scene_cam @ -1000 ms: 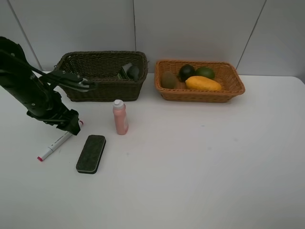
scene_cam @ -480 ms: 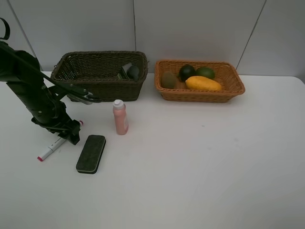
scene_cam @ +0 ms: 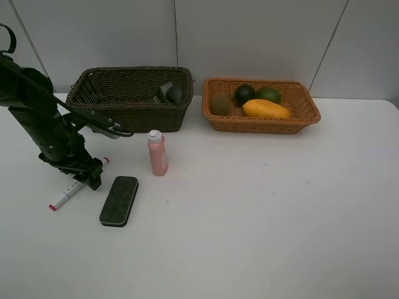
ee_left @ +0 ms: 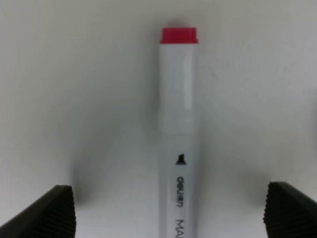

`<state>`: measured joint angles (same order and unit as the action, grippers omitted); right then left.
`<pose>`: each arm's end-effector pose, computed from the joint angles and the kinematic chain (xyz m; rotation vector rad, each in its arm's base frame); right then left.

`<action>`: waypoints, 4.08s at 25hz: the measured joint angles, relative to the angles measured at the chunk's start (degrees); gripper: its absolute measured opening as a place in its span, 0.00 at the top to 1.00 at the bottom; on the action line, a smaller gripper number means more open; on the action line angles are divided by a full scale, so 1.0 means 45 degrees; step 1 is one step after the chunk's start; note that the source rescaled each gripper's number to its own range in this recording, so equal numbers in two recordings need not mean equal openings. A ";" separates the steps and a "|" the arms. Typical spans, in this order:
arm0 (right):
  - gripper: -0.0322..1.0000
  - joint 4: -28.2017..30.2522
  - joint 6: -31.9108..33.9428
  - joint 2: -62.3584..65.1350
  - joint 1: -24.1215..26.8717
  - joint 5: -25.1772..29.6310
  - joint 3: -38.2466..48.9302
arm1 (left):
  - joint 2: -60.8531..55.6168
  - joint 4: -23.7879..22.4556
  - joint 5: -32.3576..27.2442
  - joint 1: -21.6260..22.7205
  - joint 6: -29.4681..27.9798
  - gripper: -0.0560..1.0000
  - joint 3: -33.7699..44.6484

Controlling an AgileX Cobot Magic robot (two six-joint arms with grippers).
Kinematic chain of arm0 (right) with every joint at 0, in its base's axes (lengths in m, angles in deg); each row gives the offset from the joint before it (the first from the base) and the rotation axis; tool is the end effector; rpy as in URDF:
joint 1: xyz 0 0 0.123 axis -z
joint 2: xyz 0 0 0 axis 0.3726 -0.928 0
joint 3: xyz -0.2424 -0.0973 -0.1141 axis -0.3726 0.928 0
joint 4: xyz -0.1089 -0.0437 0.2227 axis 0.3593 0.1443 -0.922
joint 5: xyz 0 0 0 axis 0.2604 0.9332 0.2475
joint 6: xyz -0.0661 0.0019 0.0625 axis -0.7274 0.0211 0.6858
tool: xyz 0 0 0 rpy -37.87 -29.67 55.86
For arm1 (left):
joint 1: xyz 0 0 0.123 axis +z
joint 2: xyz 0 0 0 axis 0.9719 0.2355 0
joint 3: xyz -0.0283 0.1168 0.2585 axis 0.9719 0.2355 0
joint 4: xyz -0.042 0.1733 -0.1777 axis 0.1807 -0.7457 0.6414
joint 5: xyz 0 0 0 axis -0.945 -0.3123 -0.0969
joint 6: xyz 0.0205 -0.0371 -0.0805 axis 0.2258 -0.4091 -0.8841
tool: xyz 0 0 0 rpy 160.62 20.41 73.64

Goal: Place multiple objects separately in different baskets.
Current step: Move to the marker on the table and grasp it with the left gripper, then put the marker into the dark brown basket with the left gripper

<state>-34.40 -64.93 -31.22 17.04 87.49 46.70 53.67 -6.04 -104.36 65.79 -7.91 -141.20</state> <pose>-0.0068 -0.0079 0.2830 -0.0431 2.0137 -0.0340 0.3173 -0.0602 0.0976 0.8019 2.8512 0.0093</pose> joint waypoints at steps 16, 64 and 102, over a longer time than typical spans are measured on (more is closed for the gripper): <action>0.00 0.0000 0.0000 0.0000 0.0000 0.0000 0.0000 | 0.0362 -0.0108 0.0003 0.0000 -0.0083 0.00 -0.0050; 0.00 0.0000 0.0000 0.0000 0.0000 0.0000 0.0000 | -0.3328 -0.0115 -0.0648 0.0000 -0.0435 0.92 -0.0486; 0.00 0.0000 0.0000 0.0000 0.0000 0.0000 0.0000 | 0.1372 -0.0115 0.9414 0.0000 0.0047 0.92 -0.4415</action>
<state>-34.40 -64.93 -31.22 17.04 87.49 46.70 59.84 -6.56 -61.99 65.79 -7.70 -161.07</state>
